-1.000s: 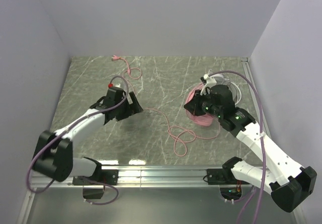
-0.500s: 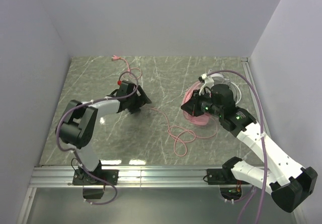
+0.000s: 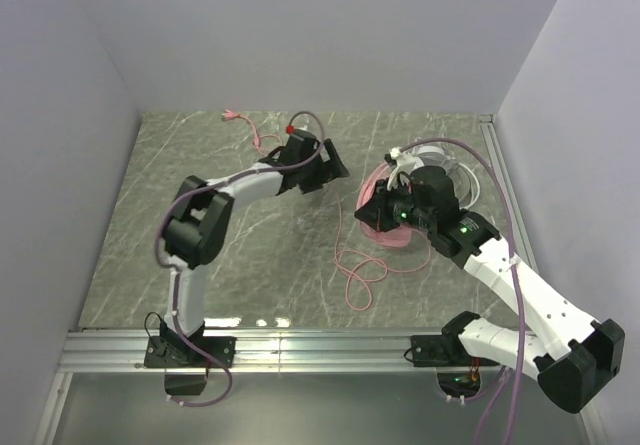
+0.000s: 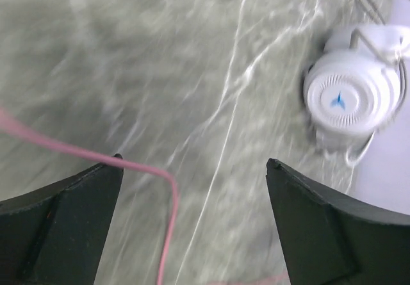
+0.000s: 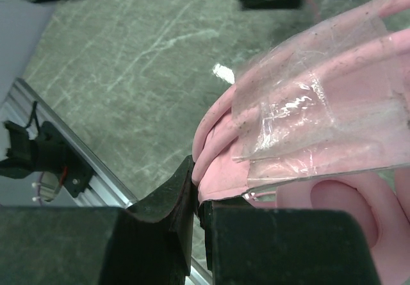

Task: Wrap the headphones
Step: Pass the headphones from the right arm to the left

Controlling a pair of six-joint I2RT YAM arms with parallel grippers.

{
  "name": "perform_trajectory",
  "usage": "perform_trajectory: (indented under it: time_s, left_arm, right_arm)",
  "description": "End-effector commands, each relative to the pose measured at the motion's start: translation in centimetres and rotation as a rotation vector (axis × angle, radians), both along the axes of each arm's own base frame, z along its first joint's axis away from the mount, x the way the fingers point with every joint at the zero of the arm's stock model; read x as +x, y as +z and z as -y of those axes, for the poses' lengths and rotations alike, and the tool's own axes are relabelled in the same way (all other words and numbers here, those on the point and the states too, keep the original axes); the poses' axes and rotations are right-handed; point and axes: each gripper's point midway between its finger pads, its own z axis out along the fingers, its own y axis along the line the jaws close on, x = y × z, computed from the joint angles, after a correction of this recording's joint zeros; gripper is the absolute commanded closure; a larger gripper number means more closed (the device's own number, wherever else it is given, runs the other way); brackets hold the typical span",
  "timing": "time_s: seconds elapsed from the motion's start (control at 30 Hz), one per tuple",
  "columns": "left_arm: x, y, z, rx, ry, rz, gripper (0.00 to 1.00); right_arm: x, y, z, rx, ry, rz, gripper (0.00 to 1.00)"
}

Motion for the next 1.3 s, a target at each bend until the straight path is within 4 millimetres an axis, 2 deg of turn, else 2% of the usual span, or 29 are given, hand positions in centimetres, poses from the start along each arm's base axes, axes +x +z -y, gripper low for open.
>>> perform_trajectory:
  time_s: [0.0,0.03,0.1,0.13,0.2,0.23,0.3,0.33,0.4,0.43,0.47,0.53,0.57,0.6,0.63,0.67,0.7,0.73,0.8,0.83,0.87,0.93,1.0,1.03,1.07,1.1,1.13,1.2,1.27]
  left_arm:
    - [-0.7,4.8,-6.2,0.048,0.032,0.048,0.01]
    - [-2.3,5.4,-7.7,0.060,0.024,0.050,0.01]
    - [-3.8,5.6,-10.1,0.102,0.041,0.038,0.01]
    - [-5.1,6.5,-11.4,0.124,0.048,0.062,0.01]
    - [-6.3,7.3,-12.9,0.152,0.068,0.077,0.01]
    - [-7.5,8.6,-13.7,0.152,0.066,0.094,0.01]
    - [-8.4,10.1,-14.6,0.158,0.070,0.106,0.01]
    - [-9.1,11.6,-15.3,0.169,0.081,0.125,0.01]
    - [-9.4,13.2,-16.5,0.188,0.114,0.148,0.01]
    - [-10.0,14.8,-17.0,0.176,0.126,0.171,0.01]
    - [-10.6,15.1,-17.6,0.178,0.135,0.163,0.01]
    - [-11.6,16.3,-19.2,0.154,0.184,0.177,0.01]
    - [-11.9,16.3,-20.2,0.163,0.225,0.178,0.01]
    - [-12.1,16.5,-21.3,0.157,0.260,0.181,0.01]
    - [-13.2,16.7,-22.0,0.140,0.285,0.189,0.01]
    - [-13.7,16.8,-22.7,0.136,0.314,0.192,0.01]
    - [-14.1,16.8,-23.3,0.120,0.348,0.189,0.01]
    - [-15.2,16.9,-23.8,0.109,0.364,0.205,0.01]
    - [-16.0,16.8,-24.5,0.097,0.389,0.207,0.01]
    - [-16.6,16.7,-24.7,0.092,0.394,0.216,0.01]
    - [-16.9,16.6,-24.7,0.089,0.388,0.217,0.01]
    - [-17.6,15.8,-24.8,0.088,0.386,0.201,0.01]
    - [-17.8,15.3,-24.8,0.088,0.384,0.191,0.01]
    - [-18.0,14.9,-24.9,0.090,0.389,0.183,0.01]
    - [-18.0,14.7,-25.0,0.092,0.393,0.179,0.01]
    - [-18.2,14.5,-25.0,0.090,0.394,0.180,0.01]
    - [-18.2,14.5,-25.0,0.085,0.392,0.188,0.01]
    - [-18.2,14.2,-24.9,0.081,0.385,0.188,0.01]
    - [-18.3,13.9,-24.5,0.073,0.362,0.186,0.01]
  right_arm:
    - [1.3,3.4,-0.2,0.000,0.006,0.134,1.00]
    - [1.4,3.1,-0.4,-0.008,0.012,0.123,1.00]
    - [1.4,2.8,-0.8,-0.014,0.021,0.118,1.00]
    - [1.5,2.6,-1.0,-0.022,0.024,0.114,1.00]
    - [1.7,2.6,-1.5,-0.031,0.023,0.116,1.00]
    - [1.5,2.1,-2.2,-0.042,0.040,0.103,1.00]
    - [1.7,2.2,-2.7,-0.060,0.036,0.102,1.00]
    - [1.4,1.7,-3.7,-0.077,0.059,0.092,1.00]
    - [1.5,1.5,-4.8,-0.109,0.069,0.086,1.00]
    - [1.3,1.5,-5.4,-0.117,0.082,0.086,1.00]
    - [0.7,2.2,-6.6,-0.118,0.112,0.099,1.00]
    - [0.7,1.0,-7.6,-0.178,0.127,0.083,1.00]
    - [-0.1,1.5,-8.9,-0.185,0.161,0.096,1.00]
    - [-0.5,1.0,-9.3,-0.215,0.177,0.091,1.00]
    - [-0.2,0.6,-10.2,-0.247,0.181,0.092,1.00]
    - [-1.2,0.1,-11.3,-0.264,0.219,0.087,1.00]
    - [-1.6,-0.5,-11.8,-0.284,0.242,0.079,1.00]
    - [-1.7,-2.0,-12.6,-0.318,0.264,0.054,1.00]
    - [-2.3,-2.8,-13.9,-0.350,0.296,0.044,1.00]
    - [-2.3,-4.5,-14.6,-0.388,0.309,0.017,1.00]
    - [-2.3,-4.7,-15.3,-0.394,0.317,0.013,1.00]
    - [-2.5,-6.4,-16.5,-0.430,0.339,-0.017,1.00]
    - [-2.3,-7.6,-16.8,-0.471,0.326,-0.034,1.00]
    - [-2.4,-9.2,-17.2,-0.514,0.327,-0.048,1.00]
    - [-2.2,-9.0,-17.7,-0.524,0.316,-0.038,1.00]
    - [-1.8,-10.5,-17.3,-0.590,0.287,-0.039,1.00]
    - [-2.0,-10.5,-17.8,-0.608,0.285,-0.027,1.00]
    - [-2.0,-12.1,-17.3,-0.689,0.270,-0.029,1.00]
    - [-2.4,-12.9,-17.2,-0.720,0.278,-0.028,1.00]
